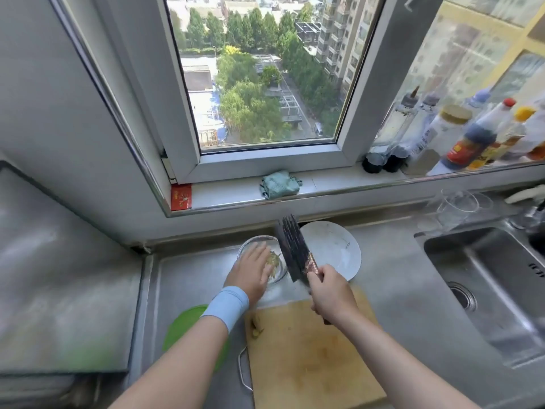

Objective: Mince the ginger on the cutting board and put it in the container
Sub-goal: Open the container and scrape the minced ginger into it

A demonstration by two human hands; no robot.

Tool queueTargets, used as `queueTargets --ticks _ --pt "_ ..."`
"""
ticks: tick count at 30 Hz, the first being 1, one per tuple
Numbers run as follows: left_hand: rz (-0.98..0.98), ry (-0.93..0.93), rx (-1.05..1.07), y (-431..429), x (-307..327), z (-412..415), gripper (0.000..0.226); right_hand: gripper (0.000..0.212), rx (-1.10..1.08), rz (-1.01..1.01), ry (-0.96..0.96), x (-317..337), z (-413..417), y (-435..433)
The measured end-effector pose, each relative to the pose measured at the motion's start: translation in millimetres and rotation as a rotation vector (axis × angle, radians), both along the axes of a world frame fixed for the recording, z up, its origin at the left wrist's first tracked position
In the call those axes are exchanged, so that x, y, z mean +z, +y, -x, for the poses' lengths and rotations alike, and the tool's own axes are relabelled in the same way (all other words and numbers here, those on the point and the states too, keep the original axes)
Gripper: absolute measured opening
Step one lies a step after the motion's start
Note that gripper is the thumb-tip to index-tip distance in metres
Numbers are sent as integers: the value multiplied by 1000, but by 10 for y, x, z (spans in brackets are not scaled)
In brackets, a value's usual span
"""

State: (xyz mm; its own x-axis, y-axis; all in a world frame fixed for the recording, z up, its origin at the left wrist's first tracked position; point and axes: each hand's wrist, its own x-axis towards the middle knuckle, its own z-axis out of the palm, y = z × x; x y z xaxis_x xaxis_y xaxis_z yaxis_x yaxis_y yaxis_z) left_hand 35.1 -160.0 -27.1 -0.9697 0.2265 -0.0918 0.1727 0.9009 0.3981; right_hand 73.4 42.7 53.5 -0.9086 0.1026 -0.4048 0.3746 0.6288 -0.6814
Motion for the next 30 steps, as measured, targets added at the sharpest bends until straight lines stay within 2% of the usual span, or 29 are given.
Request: queueTargets --ticks 3,5,9,12,16,19,24,26,28,30 --pt "-264 216 290 -104 159 -112 50 13 174 -130 63 69 -125 332" --pt "-378 348 401 -138 258 -224 43 18 260 -230 131 66 -245 595" --pt "-394 445 391 40 314 -563 28 30 439 -389 236 -113 -500 1062" --pt "-404 404 275 381 178 -870 25 32 535 -465 248 -384 -685 1315" --pt "-315 255 88 770 -28 -1193 23 32 610 -442 167 -663 -818 1499" --pt "-234 110 13 937 -133 -1365 36 30 611 -369 156 -801 -856 1562" --pt "-236 10 123 878 -120 -1504 47 26 661 -407 134 -818 -833 1484" --pt "-239 -5 179 742 -91 -1521 44 18 690 -562 149 -756 -800 1361" --pt "-214 -23 238 568 -53 -1524 34 29 707 -693 166 -671 -758 1133" --pt "-224 -27 299 364 -33 -1529 29 35 739 -677 217 -578 -725 755"
